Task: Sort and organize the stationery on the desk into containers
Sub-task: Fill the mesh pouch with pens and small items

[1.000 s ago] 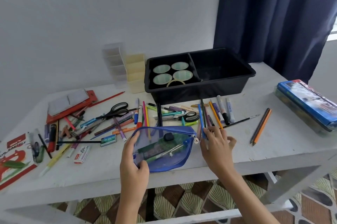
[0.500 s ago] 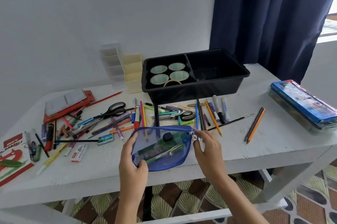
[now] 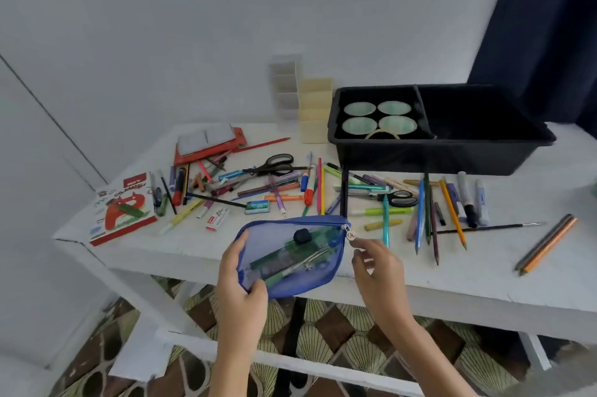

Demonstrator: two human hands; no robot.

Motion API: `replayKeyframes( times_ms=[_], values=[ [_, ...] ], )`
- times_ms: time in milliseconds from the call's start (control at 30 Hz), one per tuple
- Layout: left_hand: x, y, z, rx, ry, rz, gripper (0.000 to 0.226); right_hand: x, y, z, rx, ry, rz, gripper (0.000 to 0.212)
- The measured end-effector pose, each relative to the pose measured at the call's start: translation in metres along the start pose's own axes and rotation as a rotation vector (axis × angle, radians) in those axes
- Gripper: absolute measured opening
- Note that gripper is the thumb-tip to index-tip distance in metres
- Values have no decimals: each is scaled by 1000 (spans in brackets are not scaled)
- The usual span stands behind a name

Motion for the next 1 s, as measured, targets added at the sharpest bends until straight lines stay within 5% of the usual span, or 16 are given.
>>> replayKeyframes(
  times_ms=[533,733,900,1000],
  values=[
    [-105,-49,-55,-70,46,12,69,111,-54,-17,109,-63,-217,33],
    [-131,-65,-93,-102,-41,10,66,146,-92,-23,-63,-78,-437,28],
    [-139,-86,-118,-137,-163,-14,63,163,-101,-31,-272,-255,-141,62],
    [-140,-91,-128,-176,-248,73,57,170,-97,-37,-312,-287,74,62]
  ],
)
Point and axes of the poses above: each hand's wrist, its own z-axis away from the middle knuckle, its own x-axis out of the palm, y = z × x, the point moved 6 cm from there along -z, towards the middle knuckle, and after that the axes turned 4 degrees about -y, right-handed, at the moved point
